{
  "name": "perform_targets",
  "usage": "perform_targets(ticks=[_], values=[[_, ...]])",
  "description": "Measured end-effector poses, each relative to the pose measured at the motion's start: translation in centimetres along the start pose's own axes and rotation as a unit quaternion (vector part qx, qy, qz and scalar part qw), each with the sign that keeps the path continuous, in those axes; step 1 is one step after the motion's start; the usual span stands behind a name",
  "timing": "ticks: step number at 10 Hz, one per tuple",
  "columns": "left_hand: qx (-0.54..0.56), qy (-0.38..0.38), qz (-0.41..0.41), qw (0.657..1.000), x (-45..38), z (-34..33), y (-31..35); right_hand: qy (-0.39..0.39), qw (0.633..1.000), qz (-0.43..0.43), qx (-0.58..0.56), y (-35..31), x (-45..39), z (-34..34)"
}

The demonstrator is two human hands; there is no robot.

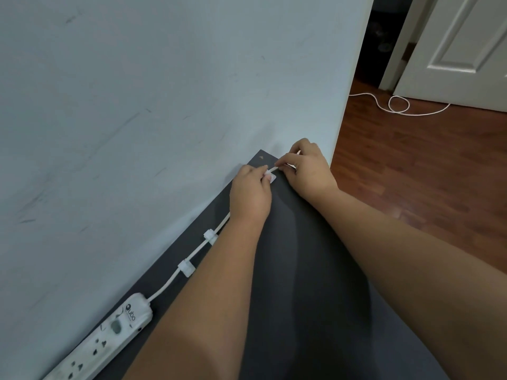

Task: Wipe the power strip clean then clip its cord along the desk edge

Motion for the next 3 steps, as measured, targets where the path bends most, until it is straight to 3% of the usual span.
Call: perform_targets(ticks=[1,2,3], values=[[-0.111,-0.08,-0.008,0.991,2.3,-0.2,0.6,-0.054,0.998,-0.024,-0.013,-0.4,0.0,0.0],[-0.171,-0.11,-0.033,0.979,6.5,1.4,1.1,-0.066,0.997,-0.029,-0.013,-1.3,0.3,0.3],[-0.069,-0.123,-0.025,0.99,13.8,5.2,1.3,-0.053,0.992,-0.112,-0.022,-1.8,1.0,2.1]])
Point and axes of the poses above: each hand's wrist, its own x-axis away from the middle knuckle, its own z-axis out of the back of the hand, y = z × x, the point moved 3 cm from there along -x, towards the middle knuckle, and after that the axes turned 2 degrees about z, right-handed, at the moved point
